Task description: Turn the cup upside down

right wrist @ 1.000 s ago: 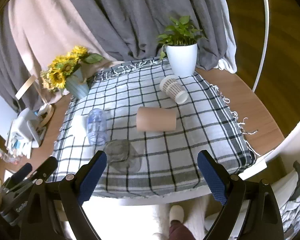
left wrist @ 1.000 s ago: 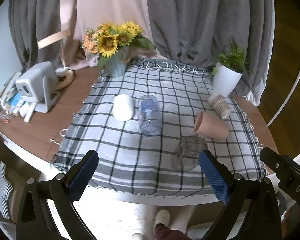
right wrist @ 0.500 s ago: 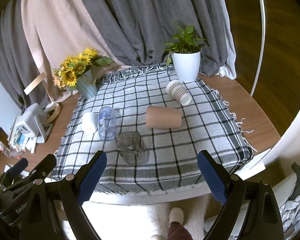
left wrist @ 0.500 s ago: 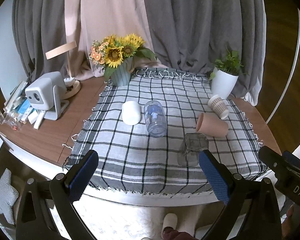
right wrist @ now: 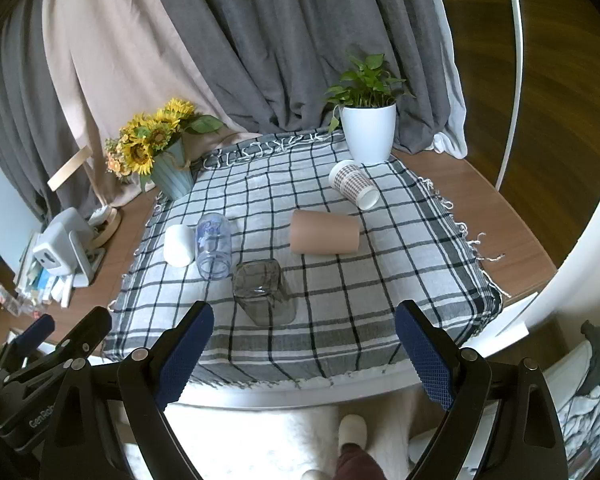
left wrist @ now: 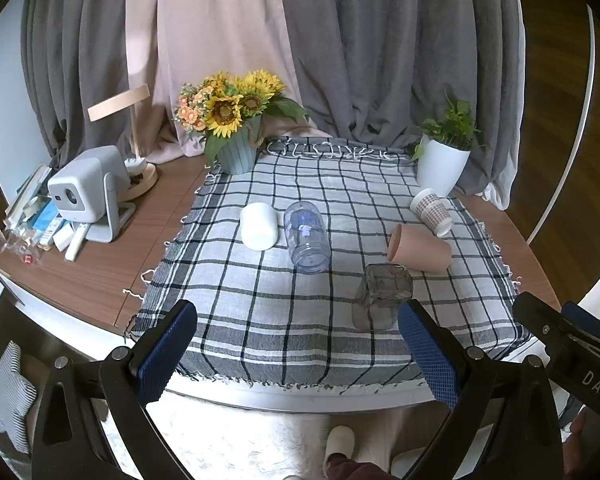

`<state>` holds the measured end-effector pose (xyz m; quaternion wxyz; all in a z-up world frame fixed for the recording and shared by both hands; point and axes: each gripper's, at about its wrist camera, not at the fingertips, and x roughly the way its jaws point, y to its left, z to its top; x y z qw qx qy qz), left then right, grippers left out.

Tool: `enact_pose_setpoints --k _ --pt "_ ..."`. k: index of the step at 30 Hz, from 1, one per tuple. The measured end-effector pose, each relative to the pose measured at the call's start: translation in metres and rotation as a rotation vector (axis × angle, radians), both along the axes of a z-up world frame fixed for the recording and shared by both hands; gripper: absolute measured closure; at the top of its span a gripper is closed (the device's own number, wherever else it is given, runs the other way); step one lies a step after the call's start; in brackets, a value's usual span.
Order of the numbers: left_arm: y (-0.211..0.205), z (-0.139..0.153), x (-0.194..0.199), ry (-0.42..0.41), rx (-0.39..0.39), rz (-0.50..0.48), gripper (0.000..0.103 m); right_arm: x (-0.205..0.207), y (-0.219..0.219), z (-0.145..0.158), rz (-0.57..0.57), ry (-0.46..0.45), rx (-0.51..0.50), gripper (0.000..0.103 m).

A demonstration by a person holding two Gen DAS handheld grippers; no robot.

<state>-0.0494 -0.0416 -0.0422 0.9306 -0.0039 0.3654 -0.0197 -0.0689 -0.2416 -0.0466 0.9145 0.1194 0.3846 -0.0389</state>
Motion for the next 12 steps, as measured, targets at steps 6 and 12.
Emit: enact_pose_setpoints --k 6,12 --pt "-0.0005 -0.0004 0.0 0.002 -0.001 0.005 0.001 -0.0003 -0.0002 -0.0001 0.0 -0.001 -0.002 0.011" --pt "-0.0005 -0.0018 -0.0018 0.006 -0.005 0.004 0.001 -0.0022 -0.0003 0.0006 0.001 0.003 -0.002 0.011"
